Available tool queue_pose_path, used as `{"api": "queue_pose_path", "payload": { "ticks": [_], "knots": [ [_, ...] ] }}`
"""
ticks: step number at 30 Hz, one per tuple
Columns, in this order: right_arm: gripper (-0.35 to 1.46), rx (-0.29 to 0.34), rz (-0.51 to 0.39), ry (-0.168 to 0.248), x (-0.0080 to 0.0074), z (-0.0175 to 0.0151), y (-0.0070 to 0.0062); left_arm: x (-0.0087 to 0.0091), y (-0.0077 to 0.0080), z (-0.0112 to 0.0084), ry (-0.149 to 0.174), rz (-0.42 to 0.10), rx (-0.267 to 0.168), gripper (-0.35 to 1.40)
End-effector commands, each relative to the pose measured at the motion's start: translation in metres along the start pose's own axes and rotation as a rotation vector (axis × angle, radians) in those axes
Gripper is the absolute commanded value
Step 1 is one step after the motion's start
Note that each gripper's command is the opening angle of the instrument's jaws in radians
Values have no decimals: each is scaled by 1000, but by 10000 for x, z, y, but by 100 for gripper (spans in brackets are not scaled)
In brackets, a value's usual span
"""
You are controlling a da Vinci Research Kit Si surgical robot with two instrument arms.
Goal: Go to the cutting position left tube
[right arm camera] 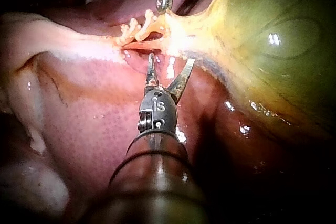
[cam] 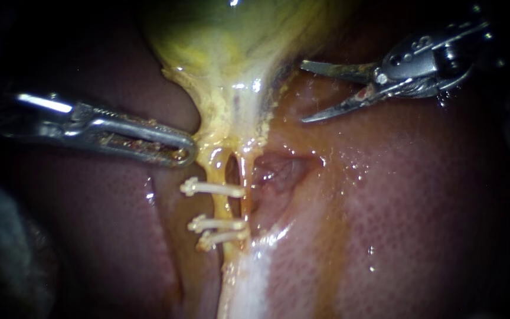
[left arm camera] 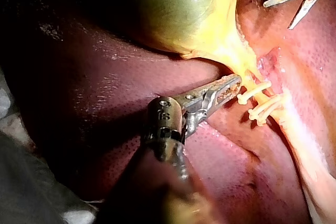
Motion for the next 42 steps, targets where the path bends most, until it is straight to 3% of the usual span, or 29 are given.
{"api": "queue_pose_path", "payload": {
  "ticks": [1,5,11,15,21,27,34,42],
  "knots": [
    [143,0,0,0,0,0,0,1,1,-2,-1,0,-2,-35],
    [143,0,0,0,0,0,0,11,4,-22,-5,-6,-10,-35],
    [143,0,0,0,0,-1,1,26,16,-60,13,-19,7,-35],
    [143,18,-1,3,1,0,-3,25,19,-61,14,-20,8,-35],
    [143,112,-21,21,8,11,-34,24,19,-59,15,-19,10,-35],
    [143,240,36,30,14,34,-71,24,19,-59,15,-19,10,-35],
    [142,306,73,21,9,52,-92,24,19,-59,15,-19,10,-35],
    [142,341,98,8,4,75,-107,24,19,-59,15,-19,10,-35]
  ]
}}
